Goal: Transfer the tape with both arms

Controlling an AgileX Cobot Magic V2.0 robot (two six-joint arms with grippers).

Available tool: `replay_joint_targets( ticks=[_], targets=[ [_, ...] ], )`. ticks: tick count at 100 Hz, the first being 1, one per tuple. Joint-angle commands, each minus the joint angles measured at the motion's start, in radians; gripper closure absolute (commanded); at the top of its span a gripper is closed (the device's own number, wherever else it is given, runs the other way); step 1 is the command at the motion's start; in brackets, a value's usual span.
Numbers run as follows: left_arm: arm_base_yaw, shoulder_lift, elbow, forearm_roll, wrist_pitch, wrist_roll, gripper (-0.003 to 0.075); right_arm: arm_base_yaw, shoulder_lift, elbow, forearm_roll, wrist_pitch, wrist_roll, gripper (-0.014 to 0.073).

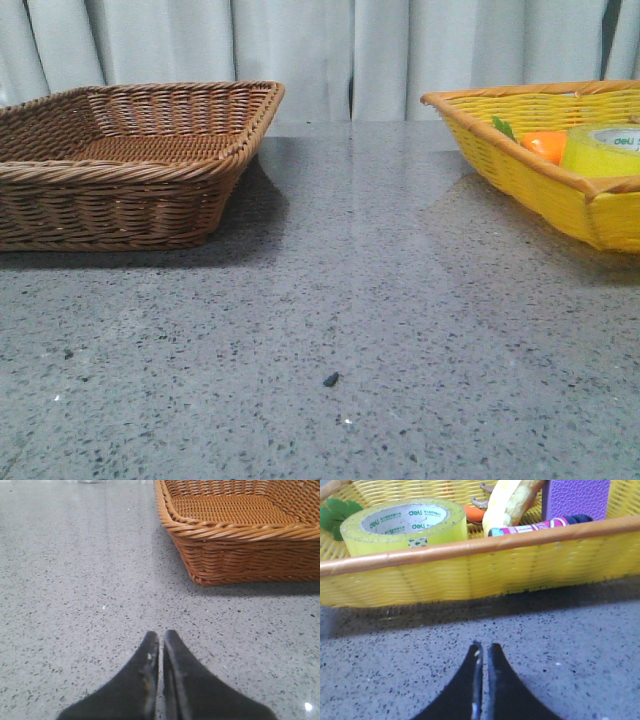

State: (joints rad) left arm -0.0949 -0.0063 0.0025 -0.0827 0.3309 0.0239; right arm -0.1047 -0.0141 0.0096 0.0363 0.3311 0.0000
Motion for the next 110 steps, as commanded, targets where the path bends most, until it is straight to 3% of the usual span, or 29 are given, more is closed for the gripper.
replay_joint_targets(
  ticks=[1,110],
  targets=[
    [0.002,-0.029,0.01,-0.011,-0.051,-0.012,0.0741,-0.003,-0.015,0.021,-0.001,-0.019,0.0,0.0668],
    [0.002,-0.029,0.01,0.0,-0.055,-0.012,0.0741,-0.003,-0.015,0.021,-0.001,-0.019,0.0,0.0668]
  ],
)
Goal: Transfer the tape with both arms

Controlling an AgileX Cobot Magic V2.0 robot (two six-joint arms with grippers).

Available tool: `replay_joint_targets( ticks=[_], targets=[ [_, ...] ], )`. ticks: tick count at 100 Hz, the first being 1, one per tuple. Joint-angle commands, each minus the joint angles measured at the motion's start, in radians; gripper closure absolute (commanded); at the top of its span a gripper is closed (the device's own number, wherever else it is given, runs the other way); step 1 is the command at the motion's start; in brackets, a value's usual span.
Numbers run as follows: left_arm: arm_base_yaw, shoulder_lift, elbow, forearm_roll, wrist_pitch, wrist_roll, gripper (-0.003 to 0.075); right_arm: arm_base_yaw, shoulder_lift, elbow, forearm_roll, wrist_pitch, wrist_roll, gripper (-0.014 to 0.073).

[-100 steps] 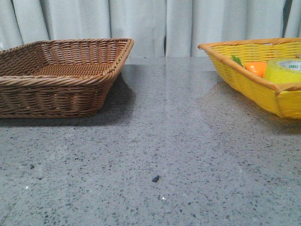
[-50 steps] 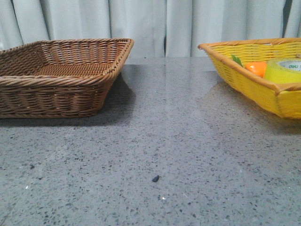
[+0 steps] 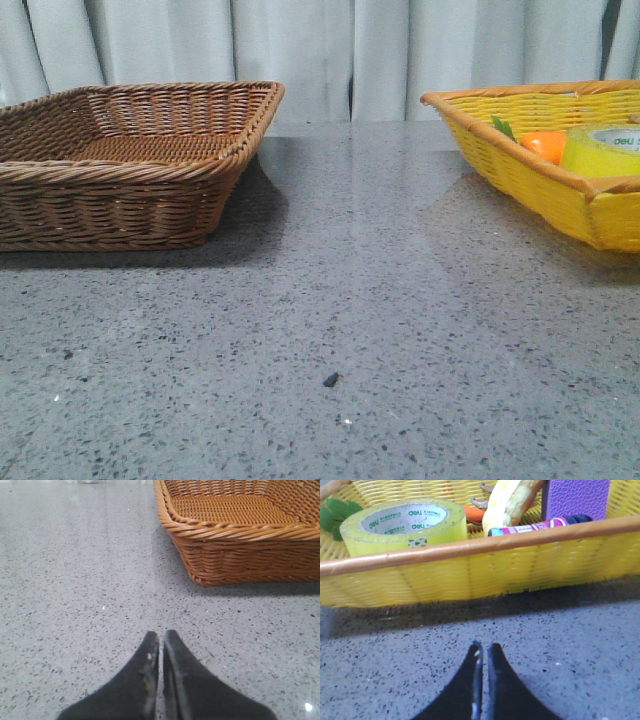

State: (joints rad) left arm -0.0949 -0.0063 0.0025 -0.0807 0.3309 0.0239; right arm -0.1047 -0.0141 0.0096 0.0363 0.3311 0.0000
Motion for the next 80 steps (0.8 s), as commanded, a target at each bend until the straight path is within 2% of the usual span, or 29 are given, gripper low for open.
replay_joint_targets(
  ticks=[1,40,54,72,73,80],
  targets=[
    [0.002,-0.029,0.01,-0.002,-0.055,-0.012,0.0741,-0.003,-0.015,0.021,-0.001,-0.019,0.0,0.0668],
    [0.002,-0.029,0.01,-0.001,-0.059,-0.011,0.0741,-0.003,-0.015,0.021,-0.001,-0.019,0.0,0.0668],
    [0.002,-0.029,0.01,0.052,-0.086,-0.011,0.0741,-0.003,-0.015,0.021,-0.001,-0.023,0.0,0.0668],
    [0.002,-0.029,0.01,0.065,-0.201,-0.011,0.0741,-0.003,-0.015,0.021,-0.001,-0.074,0.0,0.0668],
    [0.002,-0.029,0.01,0.065,-0.214,-0.011,0.0741,-0.036,-0.015,0.021,-0.001,-0.082,0.0,0.0668],
    [0.002,-0.029,0.01,0.065,-0.275,-0.011,0.0741,-0.036,-0.015,0.021,-0.001,-0.113,0.0,0.0668]
  ],
)
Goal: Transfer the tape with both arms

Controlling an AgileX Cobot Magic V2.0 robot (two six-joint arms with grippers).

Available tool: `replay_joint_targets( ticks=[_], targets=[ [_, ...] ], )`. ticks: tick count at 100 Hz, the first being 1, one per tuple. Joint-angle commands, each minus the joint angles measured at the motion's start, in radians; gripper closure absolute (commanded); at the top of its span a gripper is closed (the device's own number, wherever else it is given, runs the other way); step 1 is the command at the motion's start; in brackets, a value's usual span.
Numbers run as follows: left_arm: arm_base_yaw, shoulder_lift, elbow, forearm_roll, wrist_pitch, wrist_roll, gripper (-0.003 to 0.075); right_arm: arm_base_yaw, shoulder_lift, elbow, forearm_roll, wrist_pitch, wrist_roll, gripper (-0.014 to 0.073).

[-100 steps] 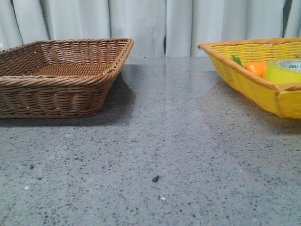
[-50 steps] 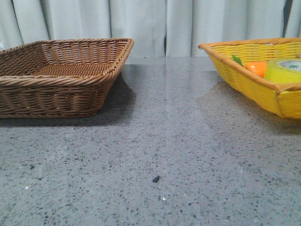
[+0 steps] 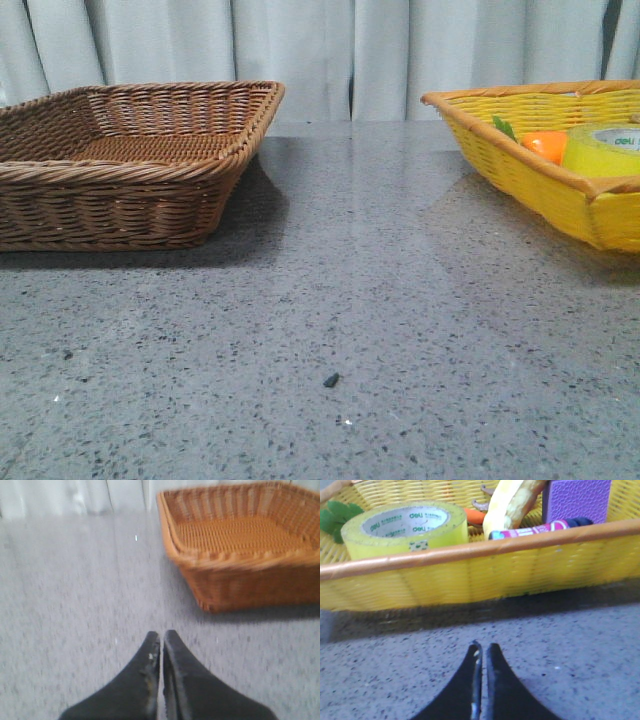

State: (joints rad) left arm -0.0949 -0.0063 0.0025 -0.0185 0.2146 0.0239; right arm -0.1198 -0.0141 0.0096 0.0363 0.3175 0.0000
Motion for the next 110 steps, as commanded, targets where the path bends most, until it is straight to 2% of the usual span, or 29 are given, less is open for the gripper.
replay_joint_targets(
  ticks=[1,12,29,57,68,84,110],
  targets=[
    [0.002,-0.029,0.01,0.003,-0.165,-0.011,0.0741,-0.021,-0.015,0.021,-0.001,-0.102,0.0,0.0668],
    [0.002,-0.029,0.01,0.003,-0.249,-0.011,0.0741,-0.021,-0.015,0.021,-0.001,-0.14,0.0,0.0668],
    [0.002,-0.029,0.01,0.003,-0.274,-0.011,0.0741,-0.021,-0.015,0.021,-0.001,-0.211,0.0,0.0668],
    [0.002,-0.029,0.01,0.003,-0.407,-0.011,0.0741,-0.021,-0.015,0.021,-0.001,-0.442,0.0,0.0668],
    [0.002,-0.029,-0.013,-0.005,-0.41,-0.011,0.0741,-0.021,-0.015,-0.005,-0.001,-0.417,0.0,0.0668],
    [0.002,-0.016,-0.097,-0.005,-0.324,-0.011,0.0741,-0.017,0.017,-0.092,-0.001,-0.318,0.0,0.0668],
    [0.002,0.095,-0.255,-0.005,-0.246,-0.011,0.0741,-0.017,0.203,-0.302,-0.001,-0.152,0.0,0.0667]
  ],
)
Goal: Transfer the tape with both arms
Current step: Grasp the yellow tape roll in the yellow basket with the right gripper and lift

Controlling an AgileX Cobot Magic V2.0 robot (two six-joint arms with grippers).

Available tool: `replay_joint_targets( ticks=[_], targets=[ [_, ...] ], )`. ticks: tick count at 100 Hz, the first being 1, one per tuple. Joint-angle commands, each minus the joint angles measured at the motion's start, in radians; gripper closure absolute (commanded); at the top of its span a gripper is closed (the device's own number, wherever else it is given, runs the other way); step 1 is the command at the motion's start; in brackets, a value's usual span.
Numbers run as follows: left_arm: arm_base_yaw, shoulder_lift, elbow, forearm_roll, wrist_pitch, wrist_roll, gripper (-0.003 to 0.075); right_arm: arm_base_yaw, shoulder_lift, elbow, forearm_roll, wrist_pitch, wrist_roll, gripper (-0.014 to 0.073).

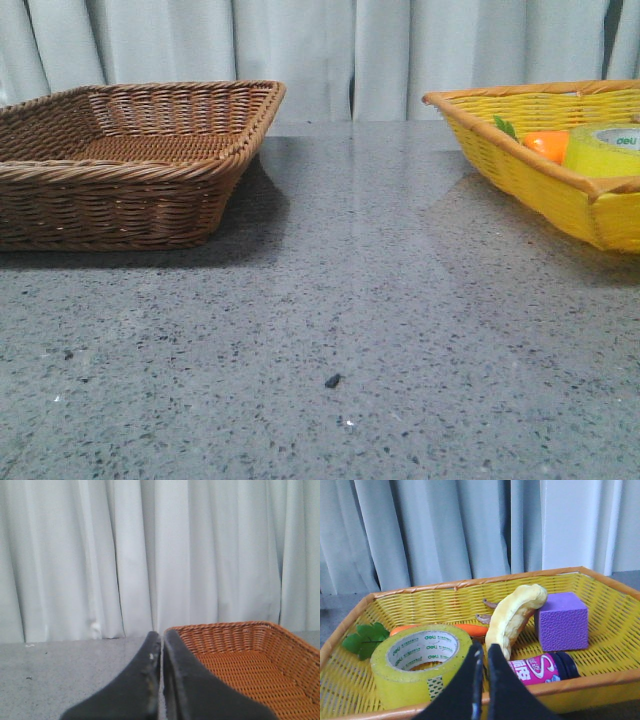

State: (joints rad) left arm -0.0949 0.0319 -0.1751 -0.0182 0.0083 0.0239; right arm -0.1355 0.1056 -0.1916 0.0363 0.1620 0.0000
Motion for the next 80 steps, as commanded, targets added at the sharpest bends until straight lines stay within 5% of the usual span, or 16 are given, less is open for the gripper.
replay_joint_targets(
  ticks=[1,29,63,80],
  targets=[
    [0.002,0.065,-0.084,-0.005,-0.038,-0.011,0.0741,-0.001,0.096,-0.114,-0.001,0.009,0.0,0.0668],
    [0.002,0.189,-0.166,-0.005,-0.037,-0.011,0.0741,0.011,0.413,-0.413,-0.001,0.245,0.0,0.0637],
    [0.002,0.228,-0.174,-0.005,-0.04,-0.011,0.0741,0.184,0.813,-0.759,-0.001,0.534,-0.018,0.0215],
    [0.002,0.228,-0.174,-0.005,-0.04,-0.011,0.0741,0.268,1.03,-0.913,-0.001,0.689,-0.018,0.019]
  ],
)
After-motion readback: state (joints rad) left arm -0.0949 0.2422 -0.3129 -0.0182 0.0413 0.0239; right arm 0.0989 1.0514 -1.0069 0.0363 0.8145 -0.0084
